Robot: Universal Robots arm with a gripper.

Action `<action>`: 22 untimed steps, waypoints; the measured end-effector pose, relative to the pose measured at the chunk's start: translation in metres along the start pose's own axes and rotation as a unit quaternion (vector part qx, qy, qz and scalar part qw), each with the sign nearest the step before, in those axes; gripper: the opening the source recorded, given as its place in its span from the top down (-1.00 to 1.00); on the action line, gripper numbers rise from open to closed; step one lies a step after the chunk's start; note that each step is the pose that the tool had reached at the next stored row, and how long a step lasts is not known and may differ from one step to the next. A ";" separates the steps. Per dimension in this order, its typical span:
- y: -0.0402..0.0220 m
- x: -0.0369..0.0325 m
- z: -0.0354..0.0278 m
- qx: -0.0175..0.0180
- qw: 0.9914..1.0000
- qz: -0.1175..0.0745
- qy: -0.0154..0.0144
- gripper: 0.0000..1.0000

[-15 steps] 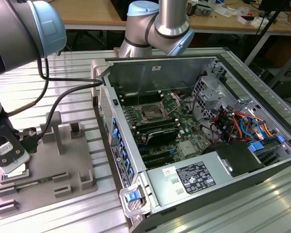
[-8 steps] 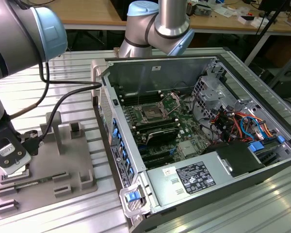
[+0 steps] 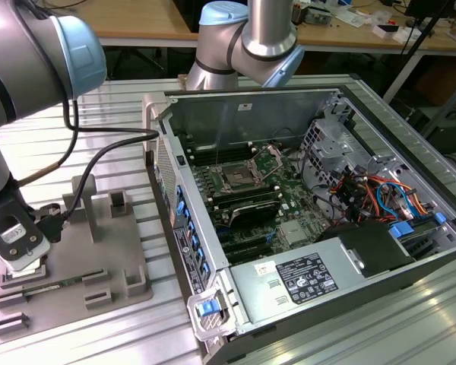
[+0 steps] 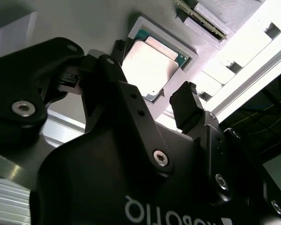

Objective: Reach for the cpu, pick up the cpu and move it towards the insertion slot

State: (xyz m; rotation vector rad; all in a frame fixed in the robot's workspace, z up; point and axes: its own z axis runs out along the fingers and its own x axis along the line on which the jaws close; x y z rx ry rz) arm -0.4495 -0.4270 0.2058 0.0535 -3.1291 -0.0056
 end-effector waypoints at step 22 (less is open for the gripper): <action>0.0047 0.0002 0.0186 0.000 1.000 0.000 0.000 -0.31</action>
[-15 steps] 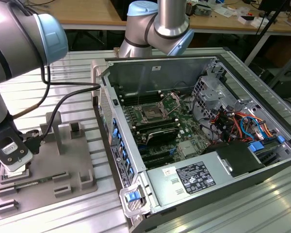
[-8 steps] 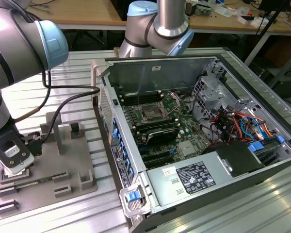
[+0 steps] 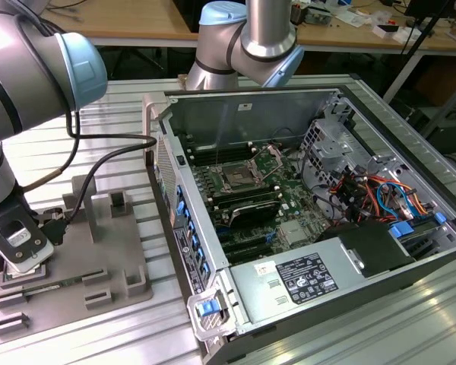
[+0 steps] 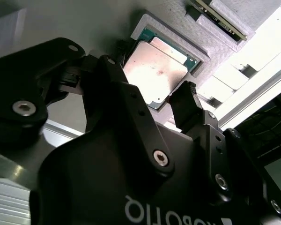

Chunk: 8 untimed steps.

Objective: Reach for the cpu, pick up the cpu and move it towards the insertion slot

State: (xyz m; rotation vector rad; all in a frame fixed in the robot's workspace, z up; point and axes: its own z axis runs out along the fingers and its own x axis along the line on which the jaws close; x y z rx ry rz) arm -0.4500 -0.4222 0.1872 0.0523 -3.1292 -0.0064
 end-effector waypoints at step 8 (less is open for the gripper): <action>-0.0001 0.0004 -0.0001 0.000 1.000 0.003 0.000 -0.13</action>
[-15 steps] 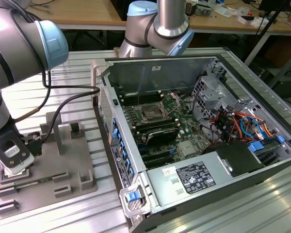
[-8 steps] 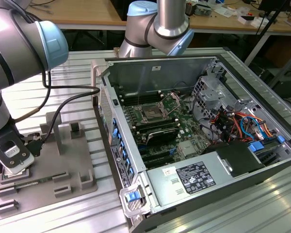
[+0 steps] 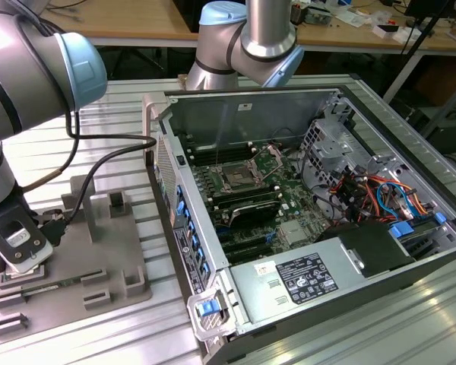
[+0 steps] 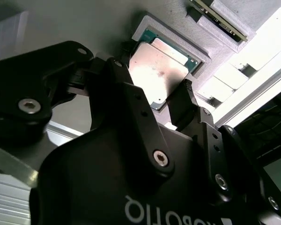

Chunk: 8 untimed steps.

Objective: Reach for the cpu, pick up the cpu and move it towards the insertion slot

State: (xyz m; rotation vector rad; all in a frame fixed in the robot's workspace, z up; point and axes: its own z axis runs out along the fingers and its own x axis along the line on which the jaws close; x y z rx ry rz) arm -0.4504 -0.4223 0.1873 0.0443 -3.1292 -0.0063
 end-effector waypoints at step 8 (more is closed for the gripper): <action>0.0000 0.0001 0.0000 0.000 1.000 0.000 0.000 -0.09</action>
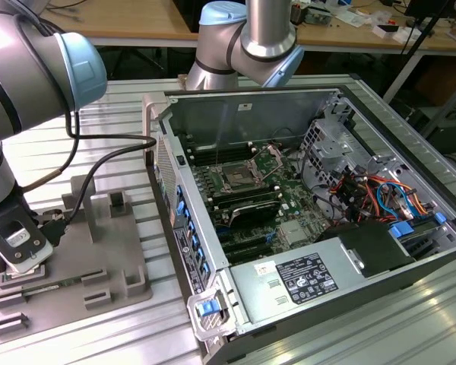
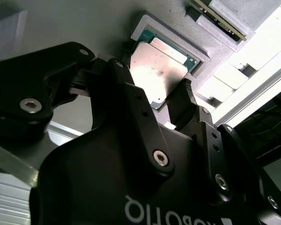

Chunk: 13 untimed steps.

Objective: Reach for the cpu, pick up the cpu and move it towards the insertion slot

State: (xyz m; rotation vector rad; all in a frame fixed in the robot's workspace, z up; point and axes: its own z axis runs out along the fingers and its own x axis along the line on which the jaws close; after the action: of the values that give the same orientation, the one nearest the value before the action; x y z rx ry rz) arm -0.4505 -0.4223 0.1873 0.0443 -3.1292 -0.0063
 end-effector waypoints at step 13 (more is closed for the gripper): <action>0.0000 0.0002 -0.0036 0.000 1.000 0.000 0.000 -0.09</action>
State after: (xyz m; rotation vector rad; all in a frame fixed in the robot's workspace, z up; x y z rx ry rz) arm -0.4506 -0.4223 0.1909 0.0442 -3.1291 -0.0063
